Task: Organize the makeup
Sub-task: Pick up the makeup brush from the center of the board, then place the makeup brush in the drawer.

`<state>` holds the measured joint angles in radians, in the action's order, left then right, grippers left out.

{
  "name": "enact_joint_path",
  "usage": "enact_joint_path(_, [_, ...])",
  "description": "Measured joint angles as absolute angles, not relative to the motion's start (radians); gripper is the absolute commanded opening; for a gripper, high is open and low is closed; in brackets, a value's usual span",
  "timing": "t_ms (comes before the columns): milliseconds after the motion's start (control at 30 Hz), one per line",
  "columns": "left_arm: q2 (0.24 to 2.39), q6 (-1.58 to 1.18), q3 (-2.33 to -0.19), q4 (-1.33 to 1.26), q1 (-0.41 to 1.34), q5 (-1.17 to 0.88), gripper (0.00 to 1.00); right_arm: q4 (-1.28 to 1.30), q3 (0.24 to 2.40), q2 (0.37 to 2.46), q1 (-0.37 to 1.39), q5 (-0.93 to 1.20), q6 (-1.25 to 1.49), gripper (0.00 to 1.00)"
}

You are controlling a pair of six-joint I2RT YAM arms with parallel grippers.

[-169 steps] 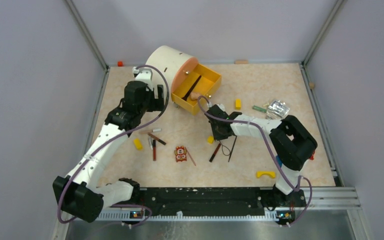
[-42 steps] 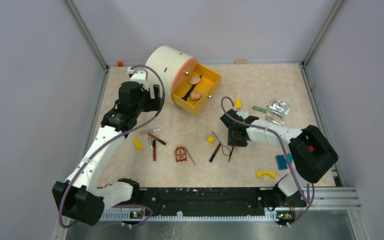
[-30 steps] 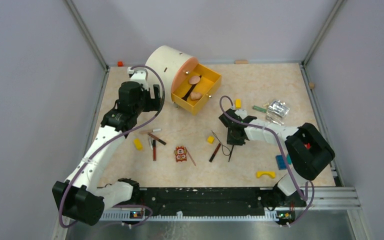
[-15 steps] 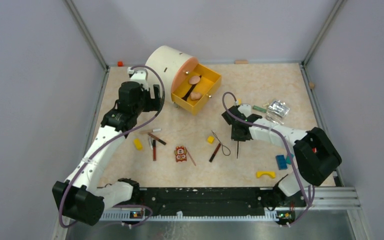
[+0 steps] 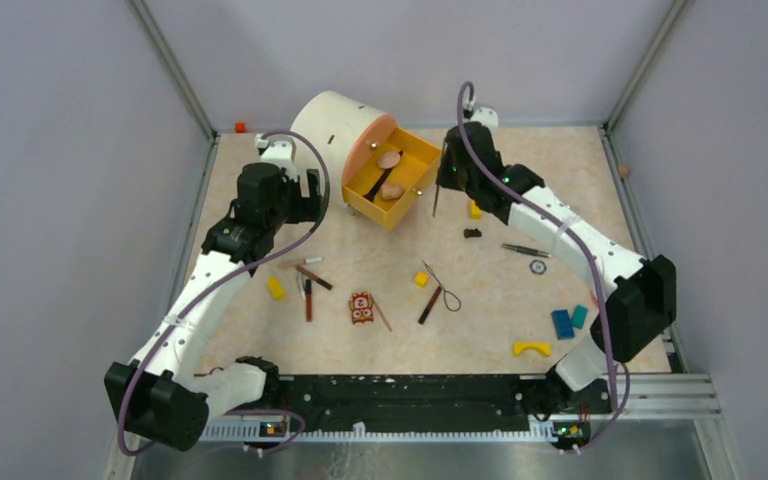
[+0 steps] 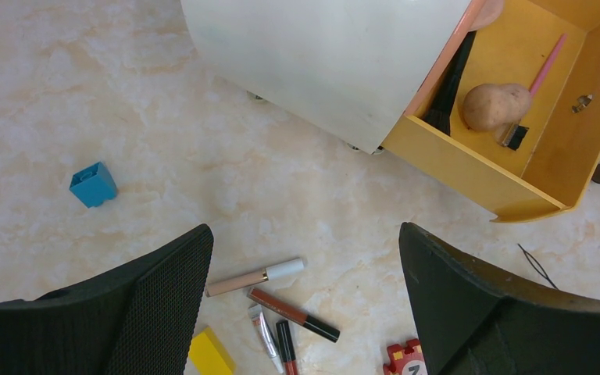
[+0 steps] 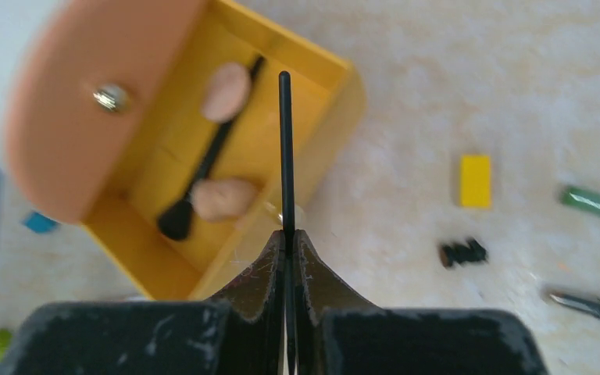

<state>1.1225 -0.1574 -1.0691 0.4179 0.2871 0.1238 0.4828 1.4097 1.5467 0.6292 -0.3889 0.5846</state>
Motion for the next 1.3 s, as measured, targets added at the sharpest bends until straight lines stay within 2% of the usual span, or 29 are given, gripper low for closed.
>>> enact_joint_path(300, [1.122, -0.157, -1.068, 0.418, 0.284, 0.125, 0.94, 0.363, 1.828, 1.865, 0.583, -0.168, 0.648, 0.0])
enact_joint_path(500, [1.121, -0.154, -1.067, 0.418, 0.284, 0.13, 0.94, 0.396, 1.954, 2.056, 0.566, -0.06, 0.682, 0.25])
enact_joint_path(600, [1.121, -0.154, -1.065, 0.418, 0.284, 0.131, 0.94, 0.429, 1.951, 2.065, 0.566, -0.043, 0.685, 0.33])
enact_joint_path(667, [1.121, -0.154, -1.065, 0.417, 0.284, 0.131, 0.94, 0.426, 1.95, 2.054, 0.566, -0.044, 0.681, 0.34])
enact_joint_path(900, [1.121, -0.154, -1.064, 0.417, 0.284, 0.131, 0.94, 0.413, 1.765, 1.857, 0.558, -0.105, 0.611, 0.33])
enact_joint_path(1133, [1.121, -0.154, -1.064, 0.414, 0.284, 0.129, 0.94, 0.382, 1.391, 1.503, 0.551, -0.217, 0.505, 0.33])
enact_joint_path(1300, [1.122, -0.154, -1.064, 0.411, 0.283, 0.127, 0.94, 0.421, 1.164, 1.363, 0.549, -0.21, 0.457, 0.34])
